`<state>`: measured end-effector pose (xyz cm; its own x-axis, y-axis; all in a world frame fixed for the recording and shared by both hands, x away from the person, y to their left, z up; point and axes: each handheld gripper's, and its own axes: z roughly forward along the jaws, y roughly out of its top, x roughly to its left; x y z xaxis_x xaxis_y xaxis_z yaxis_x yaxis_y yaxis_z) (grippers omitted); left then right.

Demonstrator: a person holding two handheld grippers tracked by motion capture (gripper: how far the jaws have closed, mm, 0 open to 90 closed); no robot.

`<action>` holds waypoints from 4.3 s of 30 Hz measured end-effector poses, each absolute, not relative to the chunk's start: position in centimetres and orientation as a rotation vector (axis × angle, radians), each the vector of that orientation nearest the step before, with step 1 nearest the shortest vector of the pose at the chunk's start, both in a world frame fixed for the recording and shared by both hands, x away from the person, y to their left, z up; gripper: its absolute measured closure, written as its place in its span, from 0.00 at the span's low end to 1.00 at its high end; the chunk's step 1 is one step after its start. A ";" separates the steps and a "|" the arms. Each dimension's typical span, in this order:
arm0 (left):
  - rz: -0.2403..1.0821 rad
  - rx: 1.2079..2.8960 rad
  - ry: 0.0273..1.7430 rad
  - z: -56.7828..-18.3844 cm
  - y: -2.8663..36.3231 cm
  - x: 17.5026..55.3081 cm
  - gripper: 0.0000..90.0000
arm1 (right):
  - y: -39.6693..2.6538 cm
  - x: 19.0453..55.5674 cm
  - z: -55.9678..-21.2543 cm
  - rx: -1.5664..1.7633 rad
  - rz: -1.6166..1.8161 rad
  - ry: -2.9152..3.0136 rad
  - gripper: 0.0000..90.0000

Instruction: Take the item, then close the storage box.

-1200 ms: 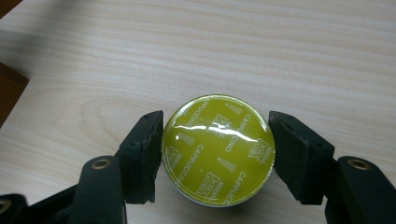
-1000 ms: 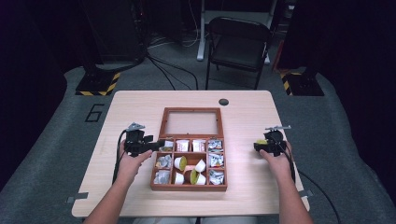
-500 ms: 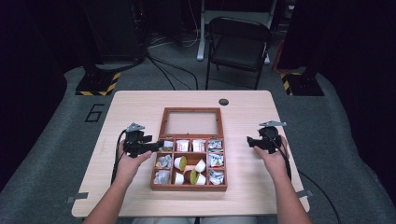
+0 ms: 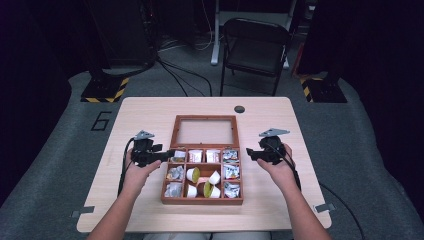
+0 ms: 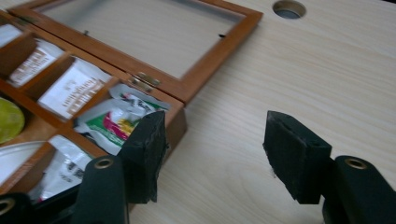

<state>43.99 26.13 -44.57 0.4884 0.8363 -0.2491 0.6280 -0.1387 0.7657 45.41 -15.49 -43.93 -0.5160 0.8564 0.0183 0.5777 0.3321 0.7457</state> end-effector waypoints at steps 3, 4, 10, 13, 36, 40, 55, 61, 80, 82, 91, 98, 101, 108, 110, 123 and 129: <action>0.287 1.853 1.225 -44.4 26.0 44.3 0.37 | -14.9 45.3 -43.5 1.255 1.066 2.230 0.46; 0.284 1.847 1.221 -44.3 25.9 44.4 0.37 | -14.7 45.3 -43.3 1.250 1.072 2.241 0.46; 0.229 1.847 1.200 -44.1 25.5 45.3 0.34 | -14.3 46.0 -42.6 1.269 1.170 2.296 0.41; 0.230 1.863 1.179 -44.0 25.1 45.4 0.33 | -14.1 46.2 -42.3 1.275 1.197 2.304 0.38; 0.229 1.860 1.166 -42.3 25.0 47.3 0.38 | -13.4 46.3 -38.4 1.236 1.280 2.271 0.40; 0.236 1.861 1.175 -42.4 25.2 47.8 0.40 | -13.2 46.8 -38.9 1.227 1.250 2.288 0.40; 0.220 1.883 1.167 -41.9 24.0 50.3 0.39 | -12.2 49.4 -39.3 1.287 1.226 2.299 0.40; 0.225 1.901 1.172 -42.8 24.0 51.2 0.39 | -11.8 50.3 -40.3 1.319 1.222 2.294 0.40; 0.170 1.926 1.261 -45.7 23.6 53.2 0.39 | -10.2 52.3 -44.2 1.411 1.168 2.335 0.39; 0.165 1.925 1.264 -45.8 23.6 53.3 0.39 | -10.1 52.5 -44.4 1.415 1.155 2.342 0.39; 0.183 1.933 1.284 -46.2 23.9 53.6 0.39 | -9.8 53.1 -45.5 1.439 1.124 2.349 0.39; 0.187 1.926 1.312 -46.3 24.5 53.6 0.39 | -9.9 53.4 -45.9 1.462 1.104 2.353 0.38; 0.161 1.903 1.337 -46.5 24.6 53.6 0.39 | -9.9 53.5 -46.0 1.461 1.111 2.351 0.37; 0.148 1.930 1.336 -46.8 24.5 53.6 0.39 | -9.9 53.5 -46.1 1.507 1.108 2.355 0.36; 0.149 1.935 1.335 -46.9 24.5 53.6 0.39 | -9.9 53.5 -46.1 1.511 1.106 2.360 0.36; 0.126 1.953 1.361 -48.0 24.7 53.8 0.39 | -10.3 53.6 -46.8 1.543 1.120 2.350 0.36; 0.128 1.944 1.368 -48.1 24.6 53.9 0.38 | -10.5 53.8 -47.2 1.563 1.105 2.364 0.36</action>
